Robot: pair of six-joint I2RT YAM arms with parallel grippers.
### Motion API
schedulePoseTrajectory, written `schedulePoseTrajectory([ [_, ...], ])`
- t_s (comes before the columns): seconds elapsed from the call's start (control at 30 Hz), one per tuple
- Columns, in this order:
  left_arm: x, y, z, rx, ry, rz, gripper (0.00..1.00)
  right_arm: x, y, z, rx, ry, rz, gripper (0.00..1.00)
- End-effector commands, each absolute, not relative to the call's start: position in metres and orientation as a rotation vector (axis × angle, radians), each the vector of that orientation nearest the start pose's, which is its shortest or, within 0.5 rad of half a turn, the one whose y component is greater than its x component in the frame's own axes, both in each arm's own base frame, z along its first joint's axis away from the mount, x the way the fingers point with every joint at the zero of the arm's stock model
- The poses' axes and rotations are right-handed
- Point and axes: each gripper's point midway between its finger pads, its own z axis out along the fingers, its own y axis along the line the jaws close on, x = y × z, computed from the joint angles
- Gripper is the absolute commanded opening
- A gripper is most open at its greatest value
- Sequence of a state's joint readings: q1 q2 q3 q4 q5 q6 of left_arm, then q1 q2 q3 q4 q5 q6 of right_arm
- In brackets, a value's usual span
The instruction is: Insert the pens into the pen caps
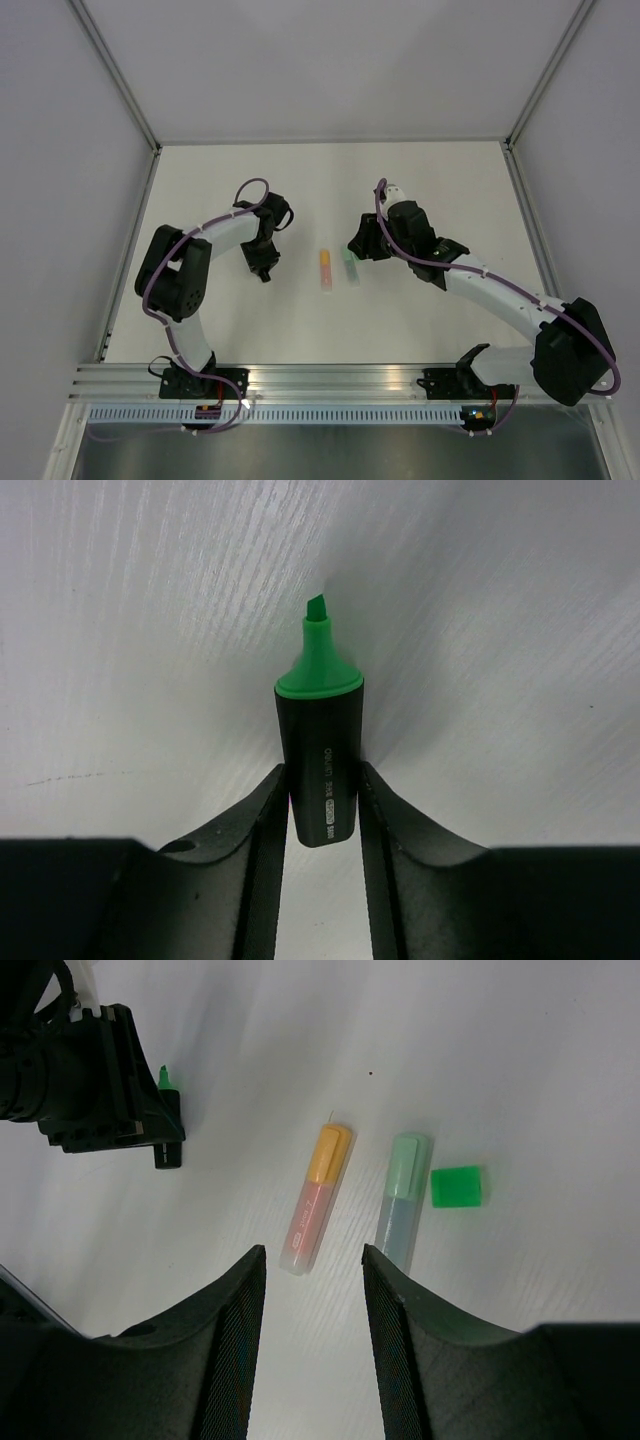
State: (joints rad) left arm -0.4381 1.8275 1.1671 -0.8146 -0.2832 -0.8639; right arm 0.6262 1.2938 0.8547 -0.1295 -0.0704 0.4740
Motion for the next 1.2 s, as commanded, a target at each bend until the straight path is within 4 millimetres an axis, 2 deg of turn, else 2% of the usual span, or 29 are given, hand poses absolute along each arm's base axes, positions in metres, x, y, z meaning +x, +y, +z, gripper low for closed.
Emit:
schedulePoseTrajectory([
  [0.0,0.267,-0.097,-0.006,-0.599,2.898,0.414,0.41,0.294,0.248,0.167,-0.211,2.158,0.704,0.5],
  [0.17,0.262,-0.093,-0.008,-0.604,2.906,0.441,0.44,0.293,0.249,0.168,-0.215,2.155,0.709,0.5],
  [0.33,0.257,-0.095,-0.012,-0.646,2.913,0.418,0.4,0.293,0.247,0.169,-0.21,2.152,0.705,0.5],
  [0.4,0.253,-0.097,-0.016,-0.662,2.931,0.406,0.34,0.293,0.247,0.17,-0.21,2.15,0.706,0.5],
  [0.43,0.251,-0.097,-0.018,-0.667,2.937,0.413,0.28,0.293,0.247,0.17,-0.208,2.149,0.707,0.5],
  [0.47,0.25,-0.096,-0.021,-0.668,2.941,0.422,0.15,0.293,0.247,0.17,-0.209,2.149,0.709,0.5],
  [0.53,0.249,-0.093,-0.023,-0.674,2.932,0.44,0.05,0.293,0.247,0.171,-0.209,2.148,0.709,0.5],
  [0.63,0.25,-0.094,-0.022,-0.658,2.918,0.412,0.02,0.292,0.247,0.171,-0.213,2.142,0.711,0.5],
  [0.73,0.252,-0.094,-0.012,-0.625,2.874,0.348,0.02,0.29,0.249,0.172,-0.23,2.132,0.733,0.51],
  [0.77,0.256,-0.097,-0.003,-0.591,2.849,0.286,0.02,0.289,0.251,0.173,-0.244,2.12,0.749,0.52],
  [0.8,0.261,-0.104,0.002,-0.578,2.822,0.216,0.02,0.285,0.257,0.175,-0.275,2.113,0.793,0.52],
  [0.87,0.258,-0.111,0.008,-0.54,2.809,0.147,0.02,0.281,0.267,0.185,-0.318,2.059,0.866,0.56],
  [0.9,0.265,-0.121,0.021,-0.512,2.76,0.062,0.02,0.28,0.272,0.193,-0.332,2.029,0.904,0.56],
  [0.97,0.268,-0.135,0.033,-0.447,2.725,-0.038,0.02,0.284,0.278,0.209,-0.328,1.979,0.939,0.6],
  [1.07,0.276,-0.172,0.062,-0.294,2.624,-0.226,0.02,0.294,0.286,0.219,-0.293,1.952,0.972,0.63],
  [1.13,0.274,-0.198,0.082,-0.194,2.571,-0.326,0.02,0.298,0.295,0.225,-0.249,1.936,1.039,0.63],
  [1.17,0.276,-0.21,0.091,-0.167,2.536,-0.394,0.02,0.302,0.301,0.216,-0.233,1.958,1.057,0.64],
])
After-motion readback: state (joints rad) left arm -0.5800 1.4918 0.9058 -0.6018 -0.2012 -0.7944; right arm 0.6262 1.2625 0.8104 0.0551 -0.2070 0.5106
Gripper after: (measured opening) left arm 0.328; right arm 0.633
